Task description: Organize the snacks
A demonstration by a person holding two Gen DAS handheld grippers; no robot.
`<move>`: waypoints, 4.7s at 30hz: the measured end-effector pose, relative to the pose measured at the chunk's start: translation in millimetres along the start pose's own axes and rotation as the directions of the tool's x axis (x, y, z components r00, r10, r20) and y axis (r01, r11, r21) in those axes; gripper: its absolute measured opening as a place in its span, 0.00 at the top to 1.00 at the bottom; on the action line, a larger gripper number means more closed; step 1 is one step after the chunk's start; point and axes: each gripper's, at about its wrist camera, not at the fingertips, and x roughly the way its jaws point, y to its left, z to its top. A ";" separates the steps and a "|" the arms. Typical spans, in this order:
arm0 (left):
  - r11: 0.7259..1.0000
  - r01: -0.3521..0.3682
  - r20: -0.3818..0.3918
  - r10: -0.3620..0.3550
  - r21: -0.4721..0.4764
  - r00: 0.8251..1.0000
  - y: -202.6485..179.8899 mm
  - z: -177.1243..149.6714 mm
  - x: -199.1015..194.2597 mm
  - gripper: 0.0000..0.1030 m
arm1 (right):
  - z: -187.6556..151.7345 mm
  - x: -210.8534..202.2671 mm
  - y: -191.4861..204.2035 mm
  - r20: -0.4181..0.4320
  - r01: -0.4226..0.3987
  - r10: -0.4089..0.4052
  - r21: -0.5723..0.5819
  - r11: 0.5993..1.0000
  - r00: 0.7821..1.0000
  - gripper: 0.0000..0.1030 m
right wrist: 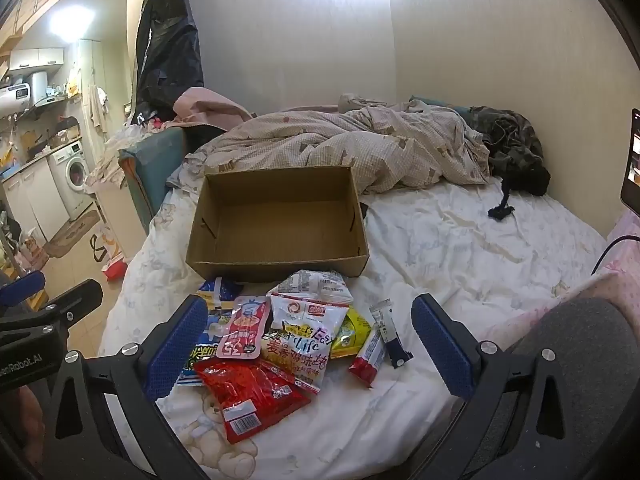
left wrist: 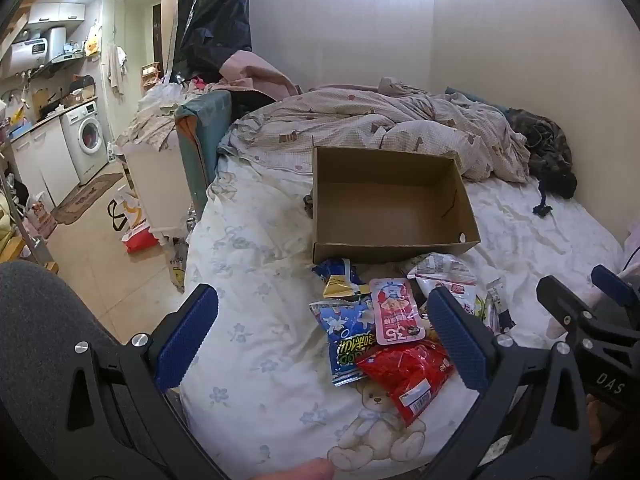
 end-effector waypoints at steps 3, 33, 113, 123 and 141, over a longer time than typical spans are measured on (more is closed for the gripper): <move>1.000 -0.004 0.001 0.004 0.004 1.000 -0.2 0.1 -0.1 0.00 | 0.0 -0.2 0.2 0.001 -0.002 0.002 0.001 1.000 1.000 0.00; 0.998 -0.017 0.035 0.015 0.057 0.999 -9.2 1.1 -6.0 0.00 | 0.6 -2.2 1.1 -0.003 0.002 -0.002 -0.005 1.000 1.000 0.00; 0.999 -0.053 -0.276 0.050 -0.005 0.960 10.8 44.5 74.2 0.00 | 55.8 70.9 -73.1 -0.240 -0.068 0.138 0.279 0.958 0.961 0.00; 0.979 -0.069 -0.639 -0.070 -0.190 0.766 32.0 6.0 188.9 0.08 | 35.3 144.9 -105.5 -0.430 0.017 0.156 0.372 0.928 0.889 0.00; 0.930 0.043 -0.702 -0.304 -0.364 0.644 -4.0 -61.5 257.2 0.52 | 20.6 163.0 -122.4 -0.458 0.050 0.173 0.434 0.899 0.872 0.00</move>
